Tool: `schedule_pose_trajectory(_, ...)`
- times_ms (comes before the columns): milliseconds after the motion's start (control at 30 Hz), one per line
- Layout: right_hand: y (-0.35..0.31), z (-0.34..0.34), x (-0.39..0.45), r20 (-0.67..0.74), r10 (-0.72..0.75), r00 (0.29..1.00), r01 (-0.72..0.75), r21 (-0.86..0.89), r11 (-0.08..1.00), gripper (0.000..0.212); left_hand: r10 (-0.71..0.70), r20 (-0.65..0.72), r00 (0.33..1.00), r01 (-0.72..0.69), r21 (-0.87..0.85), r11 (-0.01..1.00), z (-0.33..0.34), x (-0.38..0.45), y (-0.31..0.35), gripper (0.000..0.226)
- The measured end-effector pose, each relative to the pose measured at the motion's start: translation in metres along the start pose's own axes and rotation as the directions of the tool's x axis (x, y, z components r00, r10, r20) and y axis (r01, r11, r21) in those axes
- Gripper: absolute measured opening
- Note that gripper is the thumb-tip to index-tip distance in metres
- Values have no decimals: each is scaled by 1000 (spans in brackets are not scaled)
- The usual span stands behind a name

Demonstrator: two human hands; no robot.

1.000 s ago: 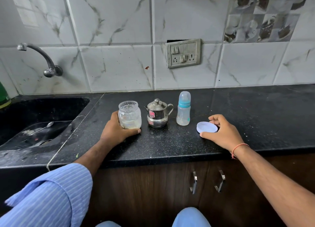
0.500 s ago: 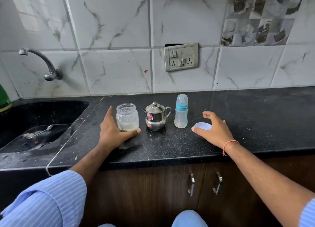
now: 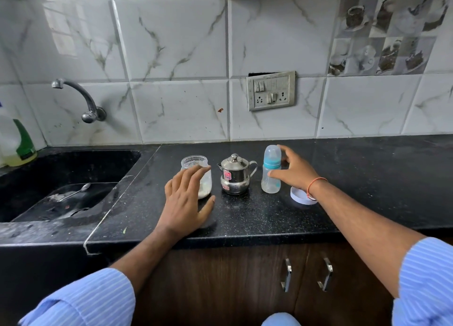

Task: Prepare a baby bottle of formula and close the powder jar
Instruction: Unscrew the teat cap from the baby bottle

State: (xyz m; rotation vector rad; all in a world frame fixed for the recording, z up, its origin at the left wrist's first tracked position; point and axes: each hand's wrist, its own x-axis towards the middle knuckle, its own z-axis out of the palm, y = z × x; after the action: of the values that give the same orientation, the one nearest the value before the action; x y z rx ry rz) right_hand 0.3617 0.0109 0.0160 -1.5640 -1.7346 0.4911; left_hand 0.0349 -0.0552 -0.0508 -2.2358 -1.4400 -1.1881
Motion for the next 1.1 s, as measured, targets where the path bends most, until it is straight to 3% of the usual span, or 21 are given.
schedule_pose_trajectory(200, -17, 10, -27, 16, -89, 996, 89, 5, 996, 80, 174, 186, 967, -155, -113, 982, -1, 2, 18, 66)
schedule_pose_trajectory(433, -51, 40, -55, 21, -188, 982, 188, -27, 982, 76, 17, 360, 933, 88, -274, 958, 19, 12, 44, 94)
schedule_pose_trajectory(567, -63, 53, -60, 26, -228, 973, 229, -31, 973, 78, -60, 358, 932, 215, -413, 885, 29, 18, 38, 65)
schedule_pose_trajectory(700, -70, 56, -61, 31, -265, 964, 267, -65, 962, 82, -143, 390, 910, 305, -394, 867, 32, 21, 34, 54)
schedule_pose_trajectory(800, -73, 50, -58, -6, -288, 958, 288, -33, 957, 72, -176, 424, 889, 352, -385, 853, 37, 20, 33, 45)
schedule_pose_trajectory(1100, -91, 28, -39, 61, -309, 949, 310, -5, 951, 43, -181, 468, 865, 376, -367, 851, 37, 21, 33, 53)
